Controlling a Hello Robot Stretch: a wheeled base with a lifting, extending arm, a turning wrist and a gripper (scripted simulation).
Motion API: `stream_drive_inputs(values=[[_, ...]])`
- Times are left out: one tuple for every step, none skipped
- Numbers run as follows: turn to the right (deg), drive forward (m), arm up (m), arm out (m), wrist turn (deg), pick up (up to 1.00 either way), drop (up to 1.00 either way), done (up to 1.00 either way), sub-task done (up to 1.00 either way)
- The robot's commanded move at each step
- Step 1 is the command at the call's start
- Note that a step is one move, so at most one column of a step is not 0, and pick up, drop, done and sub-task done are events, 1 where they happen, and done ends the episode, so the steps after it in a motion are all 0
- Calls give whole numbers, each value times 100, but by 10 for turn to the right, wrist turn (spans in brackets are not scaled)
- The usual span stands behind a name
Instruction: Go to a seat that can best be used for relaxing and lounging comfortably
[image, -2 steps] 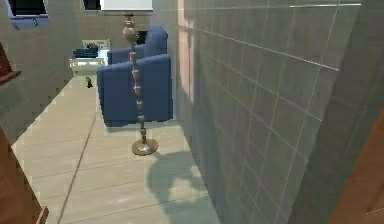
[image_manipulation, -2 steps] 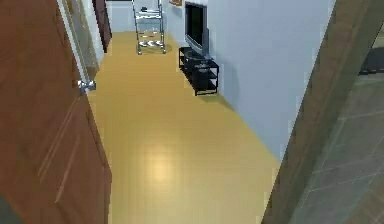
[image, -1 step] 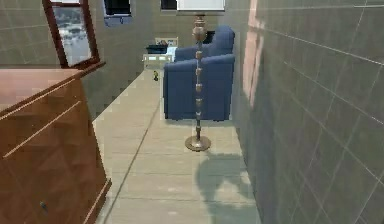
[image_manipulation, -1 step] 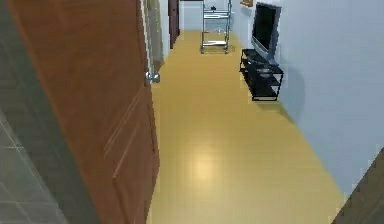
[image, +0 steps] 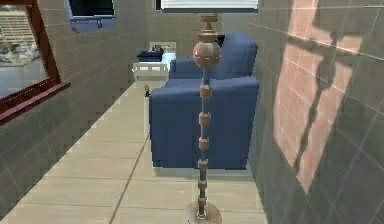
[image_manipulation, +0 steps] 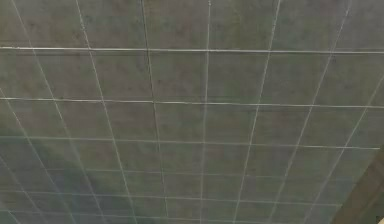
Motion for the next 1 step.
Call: stream_drive_inputs(values=[[-60, 0, 0, 0, 0, 0, 0, 0, 0]])
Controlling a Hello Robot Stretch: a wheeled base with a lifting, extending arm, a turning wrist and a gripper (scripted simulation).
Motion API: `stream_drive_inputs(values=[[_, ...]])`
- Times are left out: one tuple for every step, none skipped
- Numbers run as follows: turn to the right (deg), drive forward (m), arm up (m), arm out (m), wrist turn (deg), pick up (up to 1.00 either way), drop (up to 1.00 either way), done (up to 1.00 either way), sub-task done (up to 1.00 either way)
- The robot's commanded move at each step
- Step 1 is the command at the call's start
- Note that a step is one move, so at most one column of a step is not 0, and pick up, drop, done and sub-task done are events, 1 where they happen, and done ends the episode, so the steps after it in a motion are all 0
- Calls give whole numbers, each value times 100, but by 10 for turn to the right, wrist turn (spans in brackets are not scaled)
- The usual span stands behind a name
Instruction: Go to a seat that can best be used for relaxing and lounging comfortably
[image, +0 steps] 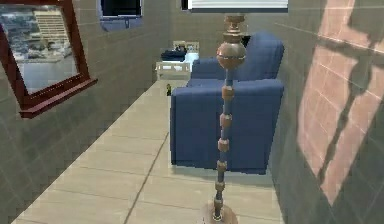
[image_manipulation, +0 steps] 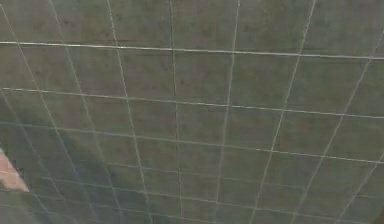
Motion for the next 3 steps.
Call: stream_drive_inputs(values=[[0, 55, 0, 0, 0, 0, 0, 0, 0], [90, 0, 0, 0, 0, 0, 0, 0, 0], [0, 0, 0, 0, 0, 0, 0, 100, 0]])
